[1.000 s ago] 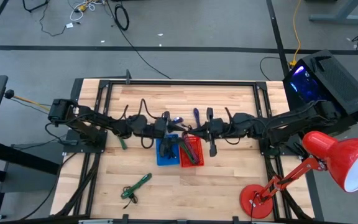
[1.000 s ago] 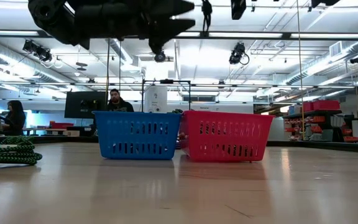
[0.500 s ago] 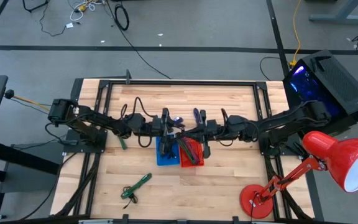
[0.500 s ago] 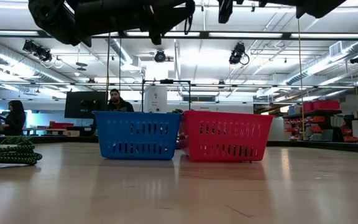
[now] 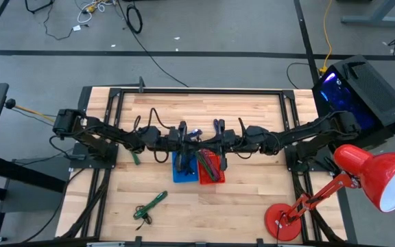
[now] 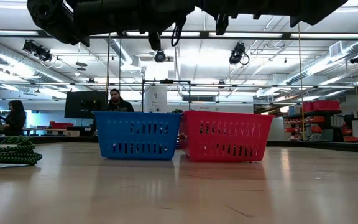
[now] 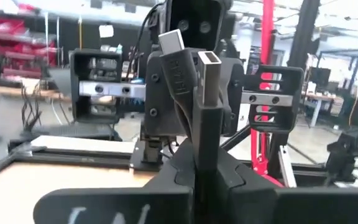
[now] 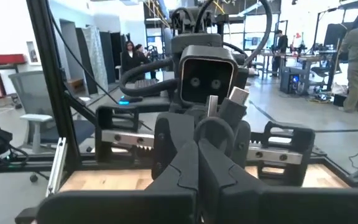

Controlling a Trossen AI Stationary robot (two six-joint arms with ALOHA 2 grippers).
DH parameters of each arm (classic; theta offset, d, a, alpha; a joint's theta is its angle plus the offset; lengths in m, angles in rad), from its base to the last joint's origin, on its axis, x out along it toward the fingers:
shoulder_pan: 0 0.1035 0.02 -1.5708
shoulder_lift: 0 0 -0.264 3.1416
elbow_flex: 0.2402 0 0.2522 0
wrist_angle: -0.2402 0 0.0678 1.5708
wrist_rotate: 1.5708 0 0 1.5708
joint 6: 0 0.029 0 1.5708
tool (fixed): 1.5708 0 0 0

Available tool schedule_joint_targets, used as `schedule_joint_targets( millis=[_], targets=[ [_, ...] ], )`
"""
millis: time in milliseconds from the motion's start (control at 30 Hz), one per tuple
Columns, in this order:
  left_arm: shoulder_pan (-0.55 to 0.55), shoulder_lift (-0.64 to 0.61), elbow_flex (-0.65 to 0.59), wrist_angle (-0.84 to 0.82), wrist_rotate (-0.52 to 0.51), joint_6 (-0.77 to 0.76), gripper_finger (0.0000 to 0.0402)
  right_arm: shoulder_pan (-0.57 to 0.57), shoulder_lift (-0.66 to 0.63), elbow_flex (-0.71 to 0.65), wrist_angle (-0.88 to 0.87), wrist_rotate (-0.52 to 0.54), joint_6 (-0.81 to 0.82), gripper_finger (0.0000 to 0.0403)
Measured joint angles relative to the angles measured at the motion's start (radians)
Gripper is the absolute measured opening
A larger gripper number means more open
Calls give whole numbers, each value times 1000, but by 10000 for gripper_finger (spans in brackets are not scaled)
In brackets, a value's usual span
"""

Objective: Pick & Place USB Port
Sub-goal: Put the black USB cable into the blue basket

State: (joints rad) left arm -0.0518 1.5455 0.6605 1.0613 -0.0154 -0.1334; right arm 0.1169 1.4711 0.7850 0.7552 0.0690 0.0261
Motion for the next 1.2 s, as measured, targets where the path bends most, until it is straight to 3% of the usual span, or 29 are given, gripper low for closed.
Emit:
schedule_joint_targets(
  millis=[133,367,533,667,867,1200],
  targets=[
    [-30,-3,4,-94,-31,-94,12,-20,-22,-2,-67,-14,-9,5],
    [-174,7,-4,-371,-230,-243,12,-94,-105,3,-188,0,-30,28],
    [-309,2,-1,-503,-491,-445,12,-147,-167,0,-283,-10,-42,38],
    [-400,0,1,-490,-665,-556,12,-170,-197,1,-315,-1,-64,41],
    [-442,0,0,-592,-913,-777,12,-168,-201,0,-343,-15,-69,41],
    [-421,0,0,-626,-926,-896,11,-137,-200,0,-406,-45,-95,41]
  ],
)
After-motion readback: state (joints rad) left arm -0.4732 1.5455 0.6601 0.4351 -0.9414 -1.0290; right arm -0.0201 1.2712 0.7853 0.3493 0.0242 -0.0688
